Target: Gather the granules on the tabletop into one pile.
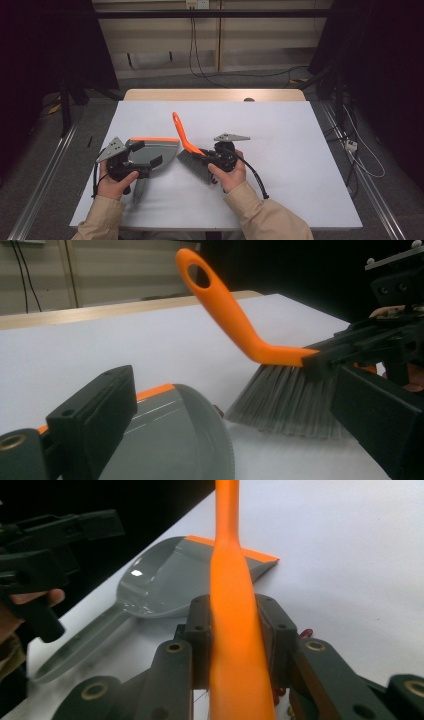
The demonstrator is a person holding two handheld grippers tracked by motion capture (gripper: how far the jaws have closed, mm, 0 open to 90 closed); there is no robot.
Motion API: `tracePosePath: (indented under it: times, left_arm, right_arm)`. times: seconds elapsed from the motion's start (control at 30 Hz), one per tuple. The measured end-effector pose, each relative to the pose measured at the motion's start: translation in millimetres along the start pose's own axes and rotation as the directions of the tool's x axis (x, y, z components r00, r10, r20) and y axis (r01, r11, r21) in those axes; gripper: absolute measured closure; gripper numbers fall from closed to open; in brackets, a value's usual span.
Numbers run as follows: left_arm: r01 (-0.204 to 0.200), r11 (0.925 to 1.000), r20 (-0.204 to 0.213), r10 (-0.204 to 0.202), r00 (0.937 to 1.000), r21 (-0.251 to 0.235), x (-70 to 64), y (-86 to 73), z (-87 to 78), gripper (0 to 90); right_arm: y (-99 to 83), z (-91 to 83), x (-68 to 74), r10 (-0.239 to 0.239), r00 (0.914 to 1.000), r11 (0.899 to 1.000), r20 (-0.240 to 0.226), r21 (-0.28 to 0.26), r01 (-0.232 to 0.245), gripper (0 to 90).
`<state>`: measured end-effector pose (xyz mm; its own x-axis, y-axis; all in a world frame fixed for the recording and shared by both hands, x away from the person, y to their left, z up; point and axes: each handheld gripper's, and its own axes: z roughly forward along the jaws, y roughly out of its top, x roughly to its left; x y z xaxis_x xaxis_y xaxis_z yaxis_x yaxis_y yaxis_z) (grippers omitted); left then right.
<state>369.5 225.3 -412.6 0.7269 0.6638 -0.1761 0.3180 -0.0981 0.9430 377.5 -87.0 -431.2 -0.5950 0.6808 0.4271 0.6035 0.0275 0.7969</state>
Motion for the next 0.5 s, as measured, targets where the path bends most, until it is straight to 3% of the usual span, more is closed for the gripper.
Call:
tracePosePath:
  times: [0.07, 0.17, 0.23, 0.37, 0.5]
  left_arm:
    - [-0.002, 1.0000, 0.000, 0.002, 1.0000, 0.001, 0.6, -0.1, -0.1, 4.9]
    - [-0.001, 1.0000, 0.000, 0.001, 1.0000, 0.006, 1.0, -0.3, 0.3, 4.9]
    - [0.002, 1.0000, -0.001, -0.002, 1.0000, 0.002, 1.1, -0.2, 0.3, 4.9]
    - [0.002, 1.0000, -0.003, -0.002, 1.0000, 0.000, 2.1, -0.1, -0.4, 4.9]
    - [-0.003, 1.0000, -0.003, 0.003, 1.0000, 0.005, 2.7, -0.1, -0.5, 4.8]
  right_arm:
    - [0.3, 4.6, -0.5, 0.010, 0.9998, 1.000, 0.019, 0.006, -0.010, 71.4]
    - [2.1, 11.3, -6.0, 0.077, 0.9969, 0.997, 0.013, -0.005, -0.077, 71.4]
    - [3.4, 16.9, -8.2, 0.087, 0.9958, 0.996, 0.028, -0.002, -0.087, 71.4]
    - [5.5, 26.0, -10.5, 0.088, 0.9945, 0.996, 0.056, 0.000, -0.089, 71.4]
    - [9.1, 30.1, -11.9, 0.054, 0.9941, 0.999, 0.095, 0.004, -0.054, 71.3]
